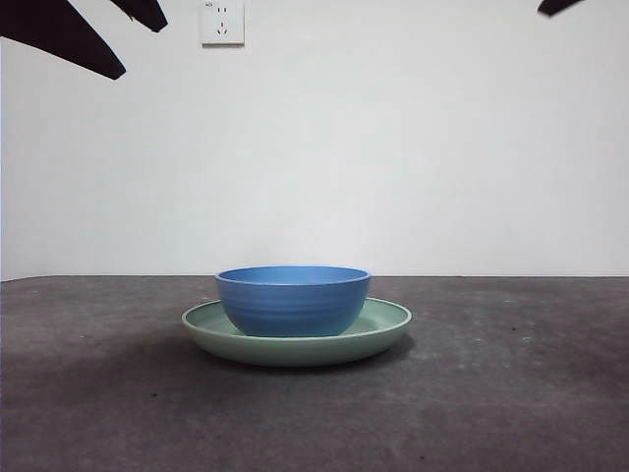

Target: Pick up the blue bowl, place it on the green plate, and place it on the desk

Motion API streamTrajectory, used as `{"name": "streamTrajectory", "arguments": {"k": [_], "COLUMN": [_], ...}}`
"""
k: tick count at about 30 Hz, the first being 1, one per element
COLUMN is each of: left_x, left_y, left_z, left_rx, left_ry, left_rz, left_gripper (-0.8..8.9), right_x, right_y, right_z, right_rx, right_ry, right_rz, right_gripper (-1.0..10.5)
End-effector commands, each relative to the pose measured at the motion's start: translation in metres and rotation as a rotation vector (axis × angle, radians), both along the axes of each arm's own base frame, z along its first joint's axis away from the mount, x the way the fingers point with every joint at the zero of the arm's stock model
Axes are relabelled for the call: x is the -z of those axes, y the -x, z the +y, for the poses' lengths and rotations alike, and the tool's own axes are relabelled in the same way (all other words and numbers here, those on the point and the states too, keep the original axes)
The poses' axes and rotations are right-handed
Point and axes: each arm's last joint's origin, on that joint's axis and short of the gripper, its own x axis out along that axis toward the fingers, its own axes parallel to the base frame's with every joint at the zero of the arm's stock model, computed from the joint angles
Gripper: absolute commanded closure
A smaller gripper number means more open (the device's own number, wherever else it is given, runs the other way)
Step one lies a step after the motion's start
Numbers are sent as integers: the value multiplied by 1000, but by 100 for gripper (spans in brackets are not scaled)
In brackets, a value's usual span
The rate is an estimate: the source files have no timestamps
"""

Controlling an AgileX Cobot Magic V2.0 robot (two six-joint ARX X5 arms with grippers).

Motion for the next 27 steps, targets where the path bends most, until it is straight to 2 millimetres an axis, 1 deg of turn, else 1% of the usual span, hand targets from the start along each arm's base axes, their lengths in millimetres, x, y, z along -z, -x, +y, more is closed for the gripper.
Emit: {"name": "streamTrajectory", "arguments": {"k": [1, 6, 11, 27], "left_x": [-2, -2, -2, -2], "left_y": [-1, -1, -1, -1], "left_z": [-2, -2, -2, -2], "left_rx": [0, 0, 0, 1], "left_ry": [6, 5, 5, 5], "left_rz": [-6, -5, -5, -5], "left_gripper": [565, 565, 564, 569], "right_x": [-5, 4, 13, 13], "right_y": [7, 15, 15, 15], "right_z": [2, 4, 6, 6], "right_rx": [-47, -85, -94, -95], "right_ry": [-11, -4, 15, 11], "right_rz": [-23, -7, 15, 10], "right_gripper": [718, 718, 718, 720]}}
